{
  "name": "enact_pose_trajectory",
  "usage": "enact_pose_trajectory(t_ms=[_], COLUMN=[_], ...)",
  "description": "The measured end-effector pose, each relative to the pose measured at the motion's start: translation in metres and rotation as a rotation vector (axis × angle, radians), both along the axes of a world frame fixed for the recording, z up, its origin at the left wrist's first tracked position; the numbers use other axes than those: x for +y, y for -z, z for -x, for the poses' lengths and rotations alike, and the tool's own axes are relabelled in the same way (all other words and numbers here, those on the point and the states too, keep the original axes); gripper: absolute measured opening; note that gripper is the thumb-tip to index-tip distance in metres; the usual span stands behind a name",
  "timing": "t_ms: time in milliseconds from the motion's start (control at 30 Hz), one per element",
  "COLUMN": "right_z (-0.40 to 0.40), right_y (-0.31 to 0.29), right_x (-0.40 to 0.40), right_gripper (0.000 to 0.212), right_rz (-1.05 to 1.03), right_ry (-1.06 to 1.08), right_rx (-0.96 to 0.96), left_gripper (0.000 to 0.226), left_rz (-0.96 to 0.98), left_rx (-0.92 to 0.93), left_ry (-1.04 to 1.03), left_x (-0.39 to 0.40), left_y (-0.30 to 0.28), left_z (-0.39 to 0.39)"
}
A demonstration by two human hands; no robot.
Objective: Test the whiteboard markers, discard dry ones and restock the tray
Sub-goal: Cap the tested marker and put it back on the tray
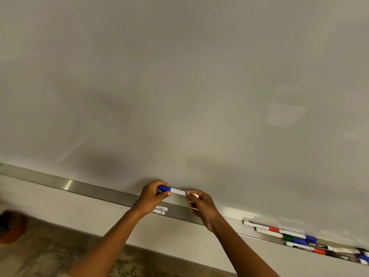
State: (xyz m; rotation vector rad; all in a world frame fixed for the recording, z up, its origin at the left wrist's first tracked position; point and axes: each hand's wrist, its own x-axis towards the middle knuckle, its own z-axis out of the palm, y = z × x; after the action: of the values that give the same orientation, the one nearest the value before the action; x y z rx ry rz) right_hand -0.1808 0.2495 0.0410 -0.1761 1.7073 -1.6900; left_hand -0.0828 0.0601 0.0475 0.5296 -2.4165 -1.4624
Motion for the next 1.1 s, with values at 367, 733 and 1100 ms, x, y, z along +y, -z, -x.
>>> enact_pose_trajectory(t_ms=[367,733,1100], right_z=[-0.012,-0.017,-0.023], right_y=[0.070,0.103,0.108], right_x=[-0.067,-0.100,-0.110], right_gripper=[0.007,0.017,0.021], right_rz=[-0.239,-0.429,-0.515], right_ry=[0.196,0.361,0.186], right_rx=[-0.013,0.100,0.245], left_gripper=[0.023,0.011,0.016], left_rz=[0.111,0.192,0.297], left_rx=[-0.143,-0.222,-0.370], left_ry=[-0.170,-0.382,-0.387], left_x=[-0.048,-0.054,-0.060], left_y=[0.086,0.123,0.122], left_z=[-0.005,0.004,-0.001])
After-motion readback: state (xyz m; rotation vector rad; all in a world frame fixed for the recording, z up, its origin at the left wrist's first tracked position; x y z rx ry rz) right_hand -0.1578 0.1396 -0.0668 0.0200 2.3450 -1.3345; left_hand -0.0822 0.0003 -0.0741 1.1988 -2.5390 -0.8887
